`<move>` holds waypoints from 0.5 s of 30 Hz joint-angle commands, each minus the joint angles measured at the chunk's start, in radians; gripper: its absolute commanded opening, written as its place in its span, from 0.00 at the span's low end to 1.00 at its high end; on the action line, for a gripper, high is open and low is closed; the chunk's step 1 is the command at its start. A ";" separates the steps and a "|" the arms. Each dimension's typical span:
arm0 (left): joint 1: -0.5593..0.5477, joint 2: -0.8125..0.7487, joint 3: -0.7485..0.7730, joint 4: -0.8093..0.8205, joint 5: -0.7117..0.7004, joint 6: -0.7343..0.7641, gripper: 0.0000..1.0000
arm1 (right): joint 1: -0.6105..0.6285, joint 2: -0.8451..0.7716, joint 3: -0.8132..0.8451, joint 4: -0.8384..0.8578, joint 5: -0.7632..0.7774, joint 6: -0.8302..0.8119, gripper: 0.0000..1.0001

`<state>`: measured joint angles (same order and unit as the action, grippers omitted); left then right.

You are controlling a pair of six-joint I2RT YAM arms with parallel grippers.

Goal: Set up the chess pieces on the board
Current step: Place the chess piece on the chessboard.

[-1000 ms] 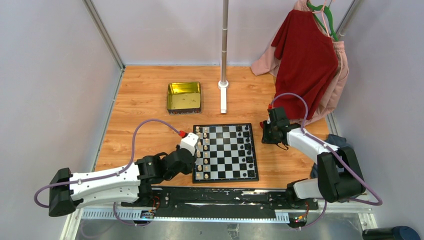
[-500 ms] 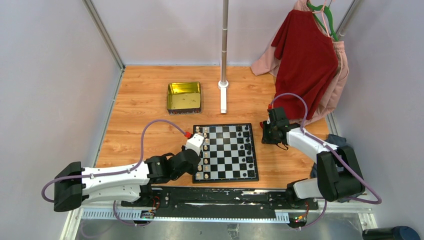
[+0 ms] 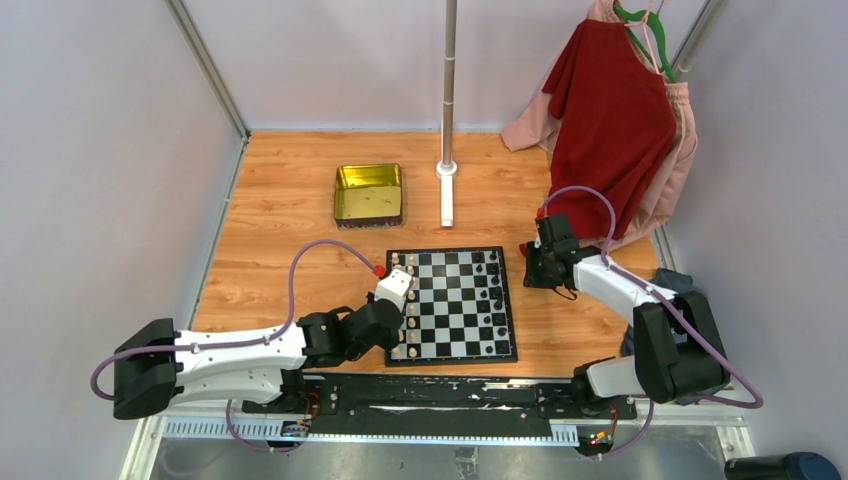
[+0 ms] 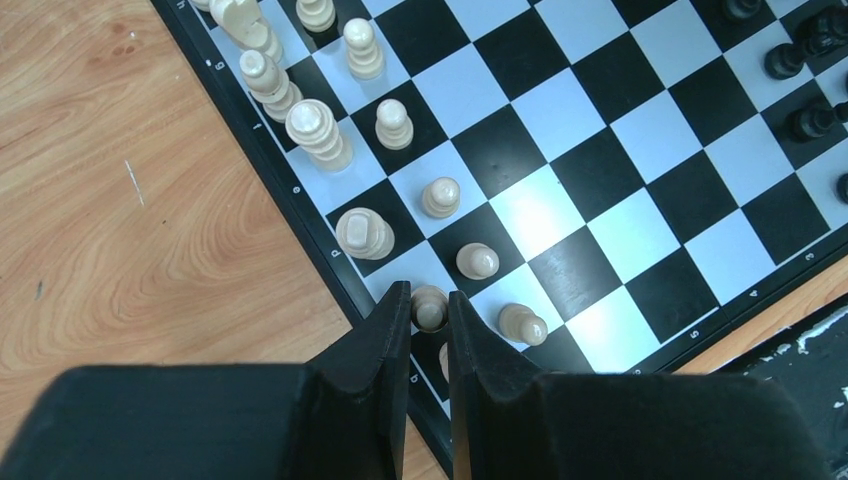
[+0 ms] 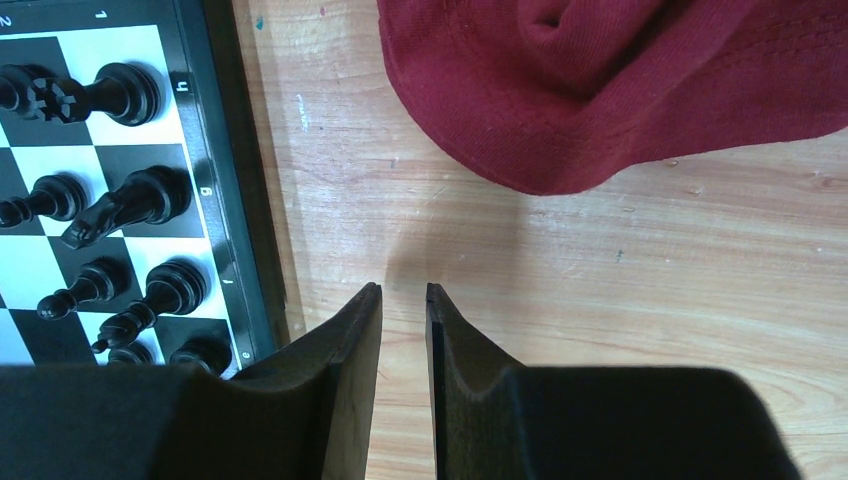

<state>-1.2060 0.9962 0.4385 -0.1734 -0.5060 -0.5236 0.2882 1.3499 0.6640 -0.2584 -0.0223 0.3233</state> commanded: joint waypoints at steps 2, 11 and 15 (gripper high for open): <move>-0.007 0.026 -0.015 0.044 -0.037 0.005 0.00 | -0.015 0.005 0.017 -0.016 0.003 -0.007 0.27; -0.007 0.049 -0.020 0.058 -0.055 0.001 0.01 | -0.019 0.010 0.016 -0.011 -0.007 -0.003 0.27; -0.007 0.057 -0.021 0.060 -0.061 -0.001 0.02 | -0.018 0.013 0.016 -0.007 -0.010 -0.004 0.27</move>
<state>-1.2060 1.0428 0.4294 -0.1432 -0.5285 -0.5236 0.2848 1.3502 0.6640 -0.2581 -0.0265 0.3237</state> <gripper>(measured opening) 0.206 0.277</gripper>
